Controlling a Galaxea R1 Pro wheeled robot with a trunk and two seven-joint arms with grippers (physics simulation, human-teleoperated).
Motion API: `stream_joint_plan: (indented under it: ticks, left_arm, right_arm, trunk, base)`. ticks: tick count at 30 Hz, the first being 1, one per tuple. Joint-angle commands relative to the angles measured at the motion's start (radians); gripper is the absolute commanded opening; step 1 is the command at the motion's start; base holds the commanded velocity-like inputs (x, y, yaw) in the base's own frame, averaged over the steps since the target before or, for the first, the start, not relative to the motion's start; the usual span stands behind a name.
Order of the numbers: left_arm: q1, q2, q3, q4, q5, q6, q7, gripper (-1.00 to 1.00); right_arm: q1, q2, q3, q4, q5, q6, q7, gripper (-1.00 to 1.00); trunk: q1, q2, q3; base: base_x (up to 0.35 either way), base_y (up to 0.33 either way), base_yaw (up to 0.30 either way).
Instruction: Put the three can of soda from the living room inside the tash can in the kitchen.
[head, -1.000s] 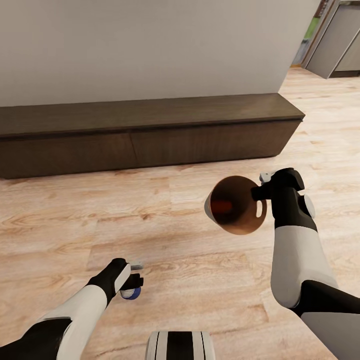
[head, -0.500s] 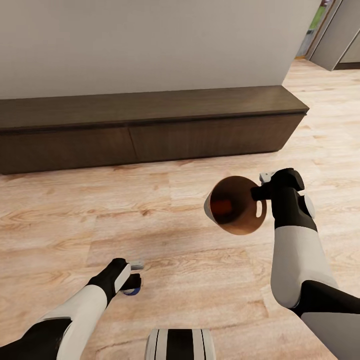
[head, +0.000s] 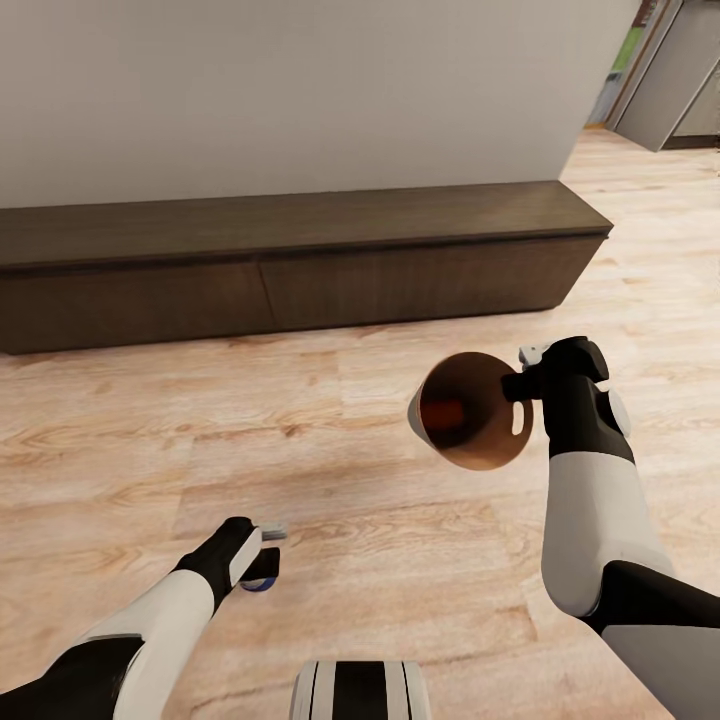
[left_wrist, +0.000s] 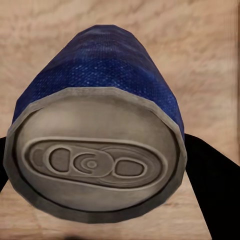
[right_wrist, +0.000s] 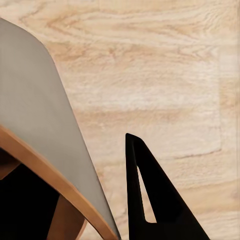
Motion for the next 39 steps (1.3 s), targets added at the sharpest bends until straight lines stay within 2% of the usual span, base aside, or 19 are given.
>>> stream_joint_plan:
  ticks: [1,20,26,31,34,39]
  left_arm:
    - [0.000,0.000,0.000,0.001,-0.001,0.000,-0.001,-1.00]
    - [0.000,0.003,0.000,-0.004,-0.003,0.002,-0.006,-1.00]
    - [-0.008,0.006,0.000,-0.019,-0.002,0.048,-0.023,-1.00]
    - [-0.016,0.022,-0.005,-0.113,0.001,0.113,-0.170,-1.00]
    - [-0.017,0.035,-0.006,-0.171,0.001,0.163,-0.234,-1.00]
    - [-0.018,0.044,-0.004,-0.216,0.003,0.206,-0.281,-1.00]
  right_arm:
    - [0.000,0.000,0.000,0.000,-0.012,0.004,0.004,-1.00]
    - [0.004,0.001,-0.003,0.001,-0.015,0.004,0.005,-1.00]
    - [0.004,0.001,-0.005,0.002,-0.017,0.004,0.013,-1.00]
    - [0.020,-0.001,-0.005,0.002,-0.016,0.004,0.017,-1.00]
    - [0.043,-0.004,-0.006,0.002,-0.018,0.004,0.022,-1.00]
    - [0.085,-0.005,-0.006,0.002,-0.024,0.004,0.026,-1.00]
  trunk:
    - [0.000,0.000,0.004]
    - [-0.009,0.005,0.077]
    - [-0.012,0.006,0.101]
    - [-0.014,0.007,0.120]
    - [-0.015,0.008,0.132]
    - [-0.018,0.009,0.151]
  base:
    - [0.000,0.000,0.000]
    - [0.000,0.000,0.000]
    - [0.000,0.000,0.000]
    - [0.000,0.000,0.000]
    - [0.000,0.000,0.000]
    - [0.000,0.000,0.000]
